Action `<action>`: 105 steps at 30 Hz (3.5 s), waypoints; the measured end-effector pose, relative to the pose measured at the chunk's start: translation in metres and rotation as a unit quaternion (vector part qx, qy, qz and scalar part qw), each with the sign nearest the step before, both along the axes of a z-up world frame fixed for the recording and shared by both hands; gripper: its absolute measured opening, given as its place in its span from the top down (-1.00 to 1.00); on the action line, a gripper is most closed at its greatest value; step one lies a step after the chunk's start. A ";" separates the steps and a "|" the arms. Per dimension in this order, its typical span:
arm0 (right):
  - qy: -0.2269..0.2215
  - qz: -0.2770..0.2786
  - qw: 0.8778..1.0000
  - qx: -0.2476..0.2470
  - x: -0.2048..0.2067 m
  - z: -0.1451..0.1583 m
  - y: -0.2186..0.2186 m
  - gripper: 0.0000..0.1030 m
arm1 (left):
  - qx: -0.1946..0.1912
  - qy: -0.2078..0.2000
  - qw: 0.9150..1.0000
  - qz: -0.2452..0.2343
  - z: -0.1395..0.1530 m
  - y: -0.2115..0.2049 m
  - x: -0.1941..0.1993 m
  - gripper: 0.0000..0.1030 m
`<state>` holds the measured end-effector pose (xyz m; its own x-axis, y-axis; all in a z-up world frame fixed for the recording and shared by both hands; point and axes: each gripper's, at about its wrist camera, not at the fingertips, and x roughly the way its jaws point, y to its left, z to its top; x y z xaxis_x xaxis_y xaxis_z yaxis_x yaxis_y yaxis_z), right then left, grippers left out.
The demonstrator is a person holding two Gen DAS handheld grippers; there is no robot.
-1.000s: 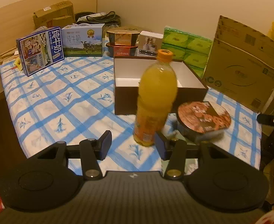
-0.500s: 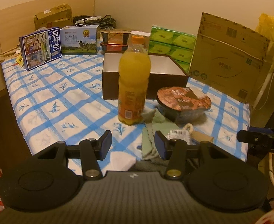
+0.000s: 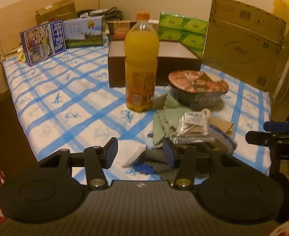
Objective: Organize soft objects
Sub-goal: 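Grasp the clear bag of cotton swabs with the right tool, then grasp the white tissue with the left tool, then carry the swab bag and tissue into the white box and open both tools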
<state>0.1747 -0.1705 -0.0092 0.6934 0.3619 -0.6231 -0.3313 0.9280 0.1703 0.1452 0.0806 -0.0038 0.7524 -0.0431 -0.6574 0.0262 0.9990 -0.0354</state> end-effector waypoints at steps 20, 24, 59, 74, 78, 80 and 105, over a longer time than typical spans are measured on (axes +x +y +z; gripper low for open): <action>-0.006 0.054 0.996 -0.074 0.015 -0.047 0.019 -0.39 | 0.004 0.045 0.999 0.003 -0.053 0.001 0.024 0.09; -0.017 0.076 0.992 -0.100 0.021 -0.056 0.029 -0.39 | 0.004 0.046 0.999 0.006 -0.060 0.004 0.033 0.09; -0.082 0.177 0.964 -0.184 0.088 -0.099 0.071 0.46 | 0.001 0.072 0.997 0.020 -0.108 0.026 0.082 0.09; -0.027 0.106 0.991 -0.073 0.084 -0.066 0.039 0.56 | 0.011 0.063 0.998 -0.022 -0.104 0.014 0.076 0.13; -0.021 0.100 0.992 -0.069 0.082 -0.066 0.036 0.56 | 0.014 0.068 0.997 -0.038 -0.110 0.009 0.084 0.46; -0.019 0.098 0.993 -0.068 0.082 -0.066 0.035 0.56 | 0.018 0.072 0.996 -0.044 -0.115 0.008 0.087 0.69; 0.060 0.049 0.986 0.145 0.108 -0.021 -0.031 0.56 | -0.021 0.010 1.000 -0.007 -0.061 0.053 0.072 0.97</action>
<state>0.2831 -0.2010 -0.0306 0.5733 0.5994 -0.5587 -0.3786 0.7985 0.4681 0.2175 0.1337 -0.0643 0.7387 -0.0817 -0.6690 0.0388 0.9961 -0.0787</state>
